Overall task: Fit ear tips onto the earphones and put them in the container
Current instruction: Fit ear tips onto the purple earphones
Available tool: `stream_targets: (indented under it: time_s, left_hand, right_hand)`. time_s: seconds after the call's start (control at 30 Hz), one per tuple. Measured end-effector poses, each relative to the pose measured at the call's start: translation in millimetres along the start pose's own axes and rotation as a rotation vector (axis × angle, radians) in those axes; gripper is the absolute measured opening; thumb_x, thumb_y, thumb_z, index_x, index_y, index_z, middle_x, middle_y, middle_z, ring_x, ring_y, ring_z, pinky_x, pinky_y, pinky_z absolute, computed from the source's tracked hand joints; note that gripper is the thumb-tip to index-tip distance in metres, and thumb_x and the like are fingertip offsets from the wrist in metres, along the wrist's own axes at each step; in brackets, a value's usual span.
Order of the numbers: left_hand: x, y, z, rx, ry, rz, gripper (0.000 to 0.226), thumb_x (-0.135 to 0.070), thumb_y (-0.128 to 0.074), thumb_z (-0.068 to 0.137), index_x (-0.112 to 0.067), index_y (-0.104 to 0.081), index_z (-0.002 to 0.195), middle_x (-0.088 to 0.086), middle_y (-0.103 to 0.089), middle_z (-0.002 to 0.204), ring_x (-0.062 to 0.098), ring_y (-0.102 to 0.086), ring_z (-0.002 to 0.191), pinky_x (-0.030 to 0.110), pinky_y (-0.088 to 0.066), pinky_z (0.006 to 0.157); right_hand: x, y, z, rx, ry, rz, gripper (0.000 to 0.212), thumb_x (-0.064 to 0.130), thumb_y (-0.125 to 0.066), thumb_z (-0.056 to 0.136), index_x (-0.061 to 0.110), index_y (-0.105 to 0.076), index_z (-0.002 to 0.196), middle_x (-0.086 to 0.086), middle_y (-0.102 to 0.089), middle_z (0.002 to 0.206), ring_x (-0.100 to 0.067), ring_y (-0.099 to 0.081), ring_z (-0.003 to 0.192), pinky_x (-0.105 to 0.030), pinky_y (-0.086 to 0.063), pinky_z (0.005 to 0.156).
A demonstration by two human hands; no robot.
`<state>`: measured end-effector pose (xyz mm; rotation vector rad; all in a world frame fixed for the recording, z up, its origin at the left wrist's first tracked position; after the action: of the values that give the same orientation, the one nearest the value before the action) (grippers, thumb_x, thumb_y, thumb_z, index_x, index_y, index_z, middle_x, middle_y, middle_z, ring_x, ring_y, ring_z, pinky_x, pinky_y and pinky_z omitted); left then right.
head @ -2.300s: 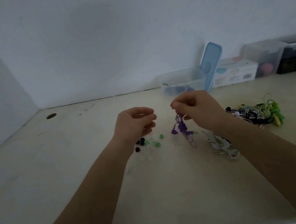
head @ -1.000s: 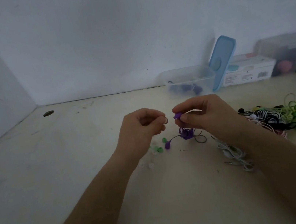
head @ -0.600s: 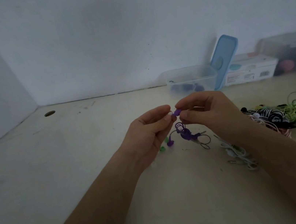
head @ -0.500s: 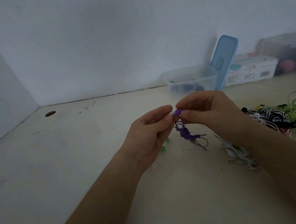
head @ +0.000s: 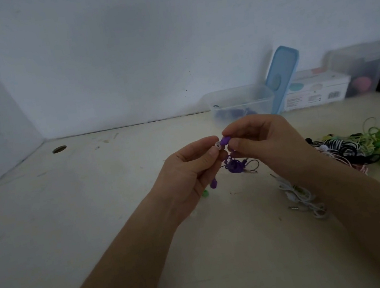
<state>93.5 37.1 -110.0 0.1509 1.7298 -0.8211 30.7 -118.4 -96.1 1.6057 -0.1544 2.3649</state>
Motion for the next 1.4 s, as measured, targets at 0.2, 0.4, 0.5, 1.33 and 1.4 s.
stream_targets:
  time_s: [0.2, 0.4, 0.5, 1.33, 1.4]
  left_hand:
    - [-0.5, 1.2, 0.3, -0.016, -0.016, -0.008, 0.021, 0.004, -0.063, 0.083, -0.002, -0.072, 0.1, 0.015, -0.075, 0.096, 0.019, -0.073, 0.082, 0.023, -0.06, 0.077]
    - [-0.5, 1.2, 0.4, -0.019, -0.035, 0.013, 0.021, 0.006, -0.061, 0.086, -0.001, -0.07, 0.103, 0.014, -0.075, 0.095, 0.019, -0.073, 0.079, 0.024, -0.06, 0.078]
    - [-0.5, 0.5, 0.1, -0.002, -0.047, 0.027, 0.026, 0.005, -0.064, 0.08, -0.001, -0.07, 0.105, 0.015, -0.075, 0.095, 0.019, -0.073, 0.081, 0.024, -0.06, 0.077]
    - [1.1, 0.2, -0.2, -0.021, -0.07, 0.066, 0.018, 0.004, -0.063, 0.086, -0.003, -0.071, 0.1, 0.012, -0.076, 0.088, 0.017, -0.073, 0.075, 0.019, -0.058, 0.067]
    - [1.7, 0.3, -0.2, -0.028, -0.066, 0.063, 0.018, 0.003, -0.062, 0.086, -0.003, -0.071, 0.101, 0.012, -0.076, 0.087, 0.016, -0.073, 0.075, 0.02, -0.058, 0.068]
  right_hand:
    - [2.1, -0.1, -0.3, -0.011, 0.0, 0.0, 0.02, -0.006, -0.067, 0.086, 0.011, -0.073, 0.095, -0.006, -0.077, 0.087, -0.017, -0.073, 0.079, -0.025, -0.058, 0.072]
    - [2.9, -1.8, -0.3, 0.012, 0.009, 0.007, 0.023, -0.006, -0.068, 0.085, 0.015, -0.073, 0.093, -0.006, -0.077, 0.088, -0.016, -0.073, 0.081, -0.025, -0.057, 0.072]
    - [3.5, -1.5, -0.7, 0.009, 0.013, -0.005, 0.022, -0.005, -0.068, 0.086, 0.015, -0.073, 0.094, -0.006, -0.077, 0.088, -0.017, -0.073, 0.083, -0.026, -0.057, 0.073]
    - [1.6, -0.6, -0.4, 0.019, 0.01, -0.034, 0.021, -0.002, -0.073, 0.082, 0.014, -0.075, 0.095, -0.005, -0.078, 0.088, -0.017, -0.074, 0.083, -0.024, -0.058, 0.076]
    - [1.3, -1.5, -0.7, 0.017, 0.012, -0.042, 0.02, -0.001, -0.073, 0.082, 0.013, -0.075, 0.097, -0.005, -0.078, 0.088, -0.017, -0.074, 0.083, -0.023, -0.058, 0.076]
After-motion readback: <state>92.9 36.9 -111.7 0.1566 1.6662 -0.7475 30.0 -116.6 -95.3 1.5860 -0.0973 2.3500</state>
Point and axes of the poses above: each hand's wrist, its own z-axis towards the middle knuckle, its own y-axis out of the back of the hand, x = y × z, the point moved 3 cm from there along z, towards the middle knuckle
